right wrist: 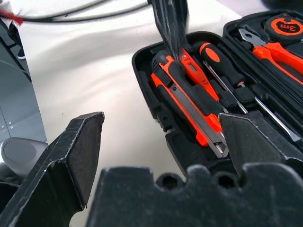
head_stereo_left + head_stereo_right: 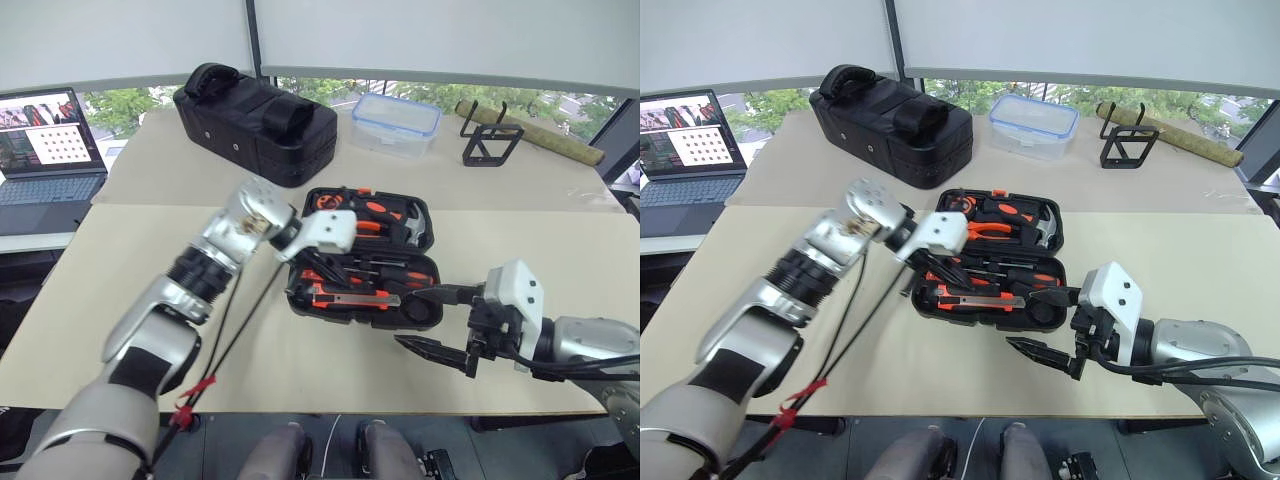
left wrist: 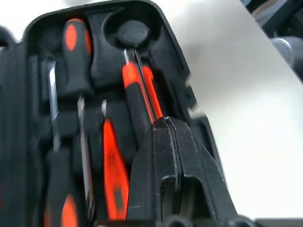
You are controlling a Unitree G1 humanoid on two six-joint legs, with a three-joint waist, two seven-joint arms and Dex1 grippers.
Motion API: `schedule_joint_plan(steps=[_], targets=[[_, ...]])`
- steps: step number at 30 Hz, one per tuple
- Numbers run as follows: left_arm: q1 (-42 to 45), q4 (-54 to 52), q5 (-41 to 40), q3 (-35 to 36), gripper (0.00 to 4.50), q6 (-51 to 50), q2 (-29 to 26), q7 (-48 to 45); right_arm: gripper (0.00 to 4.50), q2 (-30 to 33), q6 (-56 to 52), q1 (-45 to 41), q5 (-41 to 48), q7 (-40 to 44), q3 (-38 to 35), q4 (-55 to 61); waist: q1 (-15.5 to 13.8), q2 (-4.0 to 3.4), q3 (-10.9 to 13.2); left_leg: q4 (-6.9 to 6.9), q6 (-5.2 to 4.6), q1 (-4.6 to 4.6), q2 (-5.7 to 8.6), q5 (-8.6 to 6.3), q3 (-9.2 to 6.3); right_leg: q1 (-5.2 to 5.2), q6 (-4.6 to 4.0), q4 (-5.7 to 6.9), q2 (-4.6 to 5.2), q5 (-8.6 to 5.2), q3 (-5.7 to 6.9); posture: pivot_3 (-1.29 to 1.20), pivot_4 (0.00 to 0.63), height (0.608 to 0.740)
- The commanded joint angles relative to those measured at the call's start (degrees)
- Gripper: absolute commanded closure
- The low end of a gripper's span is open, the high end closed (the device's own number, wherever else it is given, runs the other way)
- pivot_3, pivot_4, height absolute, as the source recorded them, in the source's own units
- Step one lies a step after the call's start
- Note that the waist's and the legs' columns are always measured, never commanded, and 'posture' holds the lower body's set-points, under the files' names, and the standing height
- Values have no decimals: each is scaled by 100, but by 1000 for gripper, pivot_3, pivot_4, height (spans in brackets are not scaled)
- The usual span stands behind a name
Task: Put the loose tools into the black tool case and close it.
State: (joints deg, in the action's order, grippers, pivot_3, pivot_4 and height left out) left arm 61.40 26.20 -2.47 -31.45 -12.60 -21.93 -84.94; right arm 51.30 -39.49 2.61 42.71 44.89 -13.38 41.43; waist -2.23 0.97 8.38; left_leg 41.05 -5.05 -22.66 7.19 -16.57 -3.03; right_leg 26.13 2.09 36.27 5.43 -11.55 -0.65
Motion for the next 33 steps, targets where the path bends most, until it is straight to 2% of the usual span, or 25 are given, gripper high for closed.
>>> schedule_joint_plan(steps=[1, 8, 14, 26, 30, 33], targets=[[53, 172, 285, -24, 4480, 331, 28, 82, 0, 11, -20, 12, 88, -76, -190, 192, 18, 0, 0, -1, 0, 0, -1, 0, 0, 0, 0, 1, 0, 0, -2, 0, 150, 722], [-69, 530, 919, -279, 4480, 1091, -138, 28, 0, 9, -31, 142, 130, -152, -244, 269, 41, -1, -1, -5, 0, 0, -2, 0, 0, 2, 0, 1, 0, 0, -4, 0, 150, 722], [-155, 568, 994, -271, 4480, 1329, -354, -271, 0, 23, -21, 143, 163, -194, -231, 265, 75, -3, -2, -3, 1, 6, -4, 0, 0, -2, -1, 7, -1, 0, -8, 0, 150, 722], [-355, 979, 1346, -405, 4480, 1604, -165, 157, 0, 68, -21, 62, 167, -147, -215, 207, 57, -2, -4, 0, -6, 37, -1, -4, 1, -33, -1, 23, 4, 0, -8, 0, 150, 722], [-409, 1232, 1430, -366, 4480, 1641, -118, 318, 0, 79, -21, 95, 169, -136, -229, 217, 1, -5, -8, -10, -23, 102, -7, -15, -2, -109, 1, -10, 2, -1, -6, 0, 150, 722], [-406, 1433, 1360, -251, 4480, 1624, -75, 431, 0, 92, -13, 139, 165, -119, -244, 225, -6, -4, -9, -10, -63, 143, -8, -39, -3, -127, 6, -18, 1, -1, -5, 0, 150, 722]])
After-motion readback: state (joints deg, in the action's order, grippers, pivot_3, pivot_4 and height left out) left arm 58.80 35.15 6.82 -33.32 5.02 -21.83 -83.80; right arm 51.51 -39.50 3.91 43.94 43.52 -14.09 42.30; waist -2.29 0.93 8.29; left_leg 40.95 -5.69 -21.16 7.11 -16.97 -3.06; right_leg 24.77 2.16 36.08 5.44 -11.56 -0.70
